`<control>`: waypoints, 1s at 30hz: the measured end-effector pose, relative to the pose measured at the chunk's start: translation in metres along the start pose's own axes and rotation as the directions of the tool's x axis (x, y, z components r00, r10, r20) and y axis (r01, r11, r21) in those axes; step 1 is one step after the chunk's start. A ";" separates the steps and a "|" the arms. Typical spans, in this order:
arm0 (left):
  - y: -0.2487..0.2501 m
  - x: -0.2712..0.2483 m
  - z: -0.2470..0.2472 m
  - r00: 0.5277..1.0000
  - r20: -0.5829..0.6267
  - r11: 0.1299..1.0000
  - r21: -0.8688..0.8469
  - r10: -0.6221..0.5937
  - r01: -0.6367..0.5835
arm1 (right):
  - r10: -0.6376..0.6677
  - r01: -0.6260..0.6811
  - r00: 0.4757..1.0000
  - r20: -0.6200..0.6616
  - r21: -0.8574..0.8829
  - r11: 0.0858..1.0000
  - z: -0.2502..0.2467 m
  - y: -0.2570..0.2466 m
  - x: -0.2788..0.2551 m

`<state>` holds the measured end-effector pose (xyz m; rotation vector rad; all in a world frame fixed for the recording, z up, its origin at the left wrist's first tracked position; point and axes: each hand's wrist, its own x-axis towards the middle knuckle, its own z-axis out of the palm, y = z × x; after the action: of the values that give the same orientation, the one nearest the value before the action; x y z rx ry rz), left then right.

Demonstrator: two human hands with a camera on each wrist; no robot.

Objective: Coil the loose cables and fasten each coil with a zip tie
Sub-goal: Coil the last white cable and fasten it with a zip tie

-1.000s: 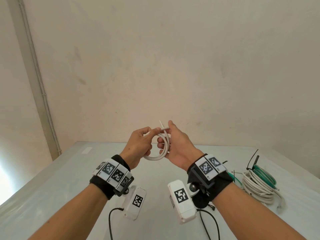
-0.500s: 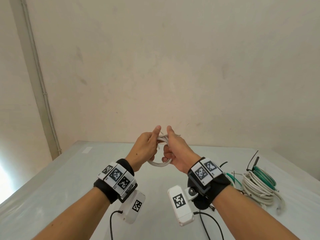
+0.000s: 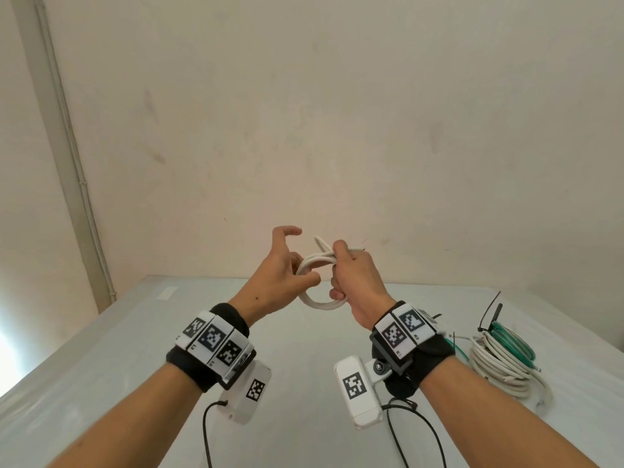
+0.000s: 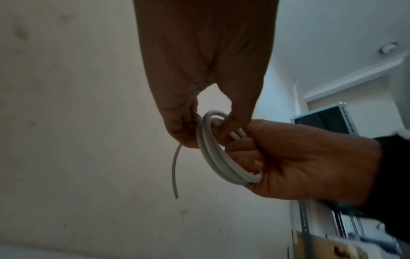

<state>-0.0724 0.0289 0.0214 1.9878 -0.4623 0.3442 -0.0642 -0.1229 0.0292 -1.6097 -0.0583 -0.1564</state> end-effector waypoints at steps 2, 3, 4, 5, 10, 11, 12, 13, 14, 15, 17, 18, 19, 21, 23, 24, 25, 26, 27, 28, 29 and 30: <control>-0.002 0.005 -0.003 0.993 -0.072 0.966 0.248 0.094 -0.074 | -0.007 0.008 0.999 0.047 -0.028 1.000 -0.002 0.000 -0.001; -0.002 0.006 -0.005 0.988 -0.081 0.939 0.330 0.133 -0.100 | -0.013 0.016 0.997 0.072 -0.039 0.999 -0.002 -0.001 -0.003; -0.003 0.008 -0.008 0.986 -0.058 0.923 0.363 0.158 -0.127 | -0.025 0.030 0.996 0.087 -0.050 0.998 -0.002 -0.002 -0.005; -0.003 0.010 -0.010 0.986 -0.020 0.926 0.348 0.166 -0.149 | -0.041 0.047 0.995 0.093 -0.060 0.997 -0.002 -0.003 -0.006; -0.011 0.007 -0.005 0.992 -0.018 0.990 0.075 0.123 -0.121 | -0.096 0.099 0.994 0.047 -0.074 0.992 -0.002 -0.006 -0.002; -0.010 0.005 -0.003 0.993 -0.027 0.994 0.021 0.111 -0.111 | -0.096 0.098 0.995 0.036 -0.059 0.993 -0.002 -0.005 -0.001; -0.008 0.003 -0.001 0.995 -0.032 0.994 -0.053 0.096 -0.098 | -0.089 0.090 0.996 0.026 -0.030 0.996 -0.001 -0.005 0.000; -0.007 0.000 0.002 0.997 -0.034 0.985 -0.150 0.075 -0.079 | -0.077 0.077 0.997 0.015 0.016 0.997 -0.001 -0.004 0.000; -0.006 -0.003 0.005 0.998 -0.036 0.964 -0.259 0.045 -0.053 | -0.063 0.062 0.998 0.005 0.083 0.995 0.000 -0.003 -0.001; -0.005 -0.007 0.009 0.999 -0.041 0.929 -0.370 0.011 -0.026 | -0.049 0.049 0.999 -0.002 0.161 0.986 0.001 -0.003 -0.001; -0.003 -0.011 0.017 0.997 -0.049 0.829 -0.559 -0.059 0.022 | -0.011 0.011 1.000 -0.002 0.302 0.953 0.004 -0.003 -0.001; -0.002 -0.011 0.020 0.994 -0.047 0.778 -0.626 -0.099 0.048 | 0.014 -0.014 1.000 0.003 0.358 0.934 0.005 -0.003 -0.002; 0.002 -0.010 0.022 0.989 -0.040 0.735 -0.674 -0.142 0.079 | 0.040 -0.041 0.999 0.010 0.406 0.913 0.005 -0.003 -0.002; 0.011 -0.007 0.021 0.973 -0.032 0.684 -0.716 -0.229 0.138 | 0.079 -0.097 0.995 0.057 0.506 0.857 0.005 -0.002 -0.003; 0.016 -0.004 0.018 0.960 -0.053 0.692 -0.704 -0.274 0.159 | 0.101 -0.164 0.985 0.138 0.603 0.781 0.004 0.000 -0.005; 0.017 -0.003 0.016 0.956 -0.068 0.706 -0.689 -0.284 0.161 | 0.110 -0.204 0.977 0.184 0.639 0.741 0.003 0.002 -0.005; 0.018 -0.002 0.015 0.952 -0.084 0.721 -0.673 -0.294 0.163 | 0.118 -0.239 0.967 0.224 0.653 0.719 0.002 0.003 -0.006; 0.018 -0.002 0.014 0.948 -0.102 0.737 -0.656 -0.300 0.163 | 0.127 -0.261 0.961 0.246 0.649 0.715 0.001 0.005 -0.005; 0.018 -0.001 0.013 0.946 -0.120 0.755 -0.636 -0.301 0.160 | 0.146 -0.269 0.959 0.243 0.623 0.734 -0.001 0.008 -0.003; 0.017 -0.001 0.012 0.945 -0.136 0.775 -0.612 -0.298 0.156 | 0.168 -0.268 0.961 0.222 0.584 0.766 -0.003 0.009 -0.002; 0.017 0.000 0.010 0.944 -0.147 0.799 -0.581 -0.294 0.158 | 0.182 -0.244 0.969 0.169 0.507 0.827 -0.005 0.011 0.000; 0.018 0.001 0.008 0.944 -0.153 0.823 -0.543 -0.291 0.166 | 0.172 -0.198 0.980 0.101 0.368 0.909 -0.007 0.012 0.000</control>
<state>-0.0797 0.0143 0.0319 1.4226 -0.1367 0.2556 -0.0631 -0.1305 0.0175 -1.2263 0.0137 0.0552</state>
